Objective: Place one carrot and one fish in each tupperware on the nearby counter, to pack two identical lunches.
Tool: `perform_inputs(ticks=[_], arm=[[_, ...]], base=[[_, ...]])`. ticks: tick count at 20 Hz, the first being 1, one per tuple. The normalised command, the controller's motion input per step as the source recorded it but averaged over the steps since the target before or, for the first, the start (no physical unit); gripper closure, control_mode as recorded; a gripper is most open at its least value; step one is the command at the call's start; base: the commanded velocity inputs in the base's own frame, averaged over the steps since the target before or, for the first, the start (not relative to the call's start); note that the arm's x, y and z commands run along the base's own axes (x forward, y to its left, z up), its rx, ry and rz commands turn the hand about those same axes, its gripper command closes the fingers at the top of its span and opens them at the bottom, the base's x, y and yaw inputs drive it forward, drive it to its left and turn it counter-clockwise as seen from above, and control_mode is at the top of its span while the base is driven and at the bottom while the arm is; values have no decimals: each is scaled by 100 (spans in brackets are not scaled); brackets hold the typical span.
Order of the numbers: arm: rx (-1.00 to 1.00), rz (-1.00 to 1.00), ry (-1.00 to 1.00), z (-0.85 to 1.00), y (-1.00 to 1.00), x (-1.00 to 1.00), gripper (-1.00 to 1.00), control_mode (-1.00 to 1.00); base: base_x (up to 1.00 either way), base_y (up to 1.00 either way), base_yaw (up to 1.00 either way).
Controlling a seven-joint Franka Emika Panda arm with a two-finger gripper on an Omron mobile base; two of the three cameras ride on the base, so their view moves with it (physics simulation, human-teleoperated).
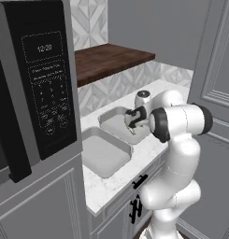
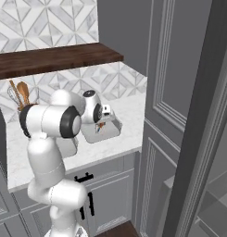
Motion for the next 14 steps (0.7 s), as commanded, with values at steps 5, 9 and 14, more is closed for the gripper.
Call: perform_inputs(ticks=[5, 9, 14], arm=[[0, 1, -2, 0, 6, 32, -100, -100], [0, 2, -6, 18, 13, -19, -100, -100], [0, 0, -18, 64, -13, -99, -100, -100]], base=[[0, 0, 0], [0, 0, 0], [0, 0, 0]])
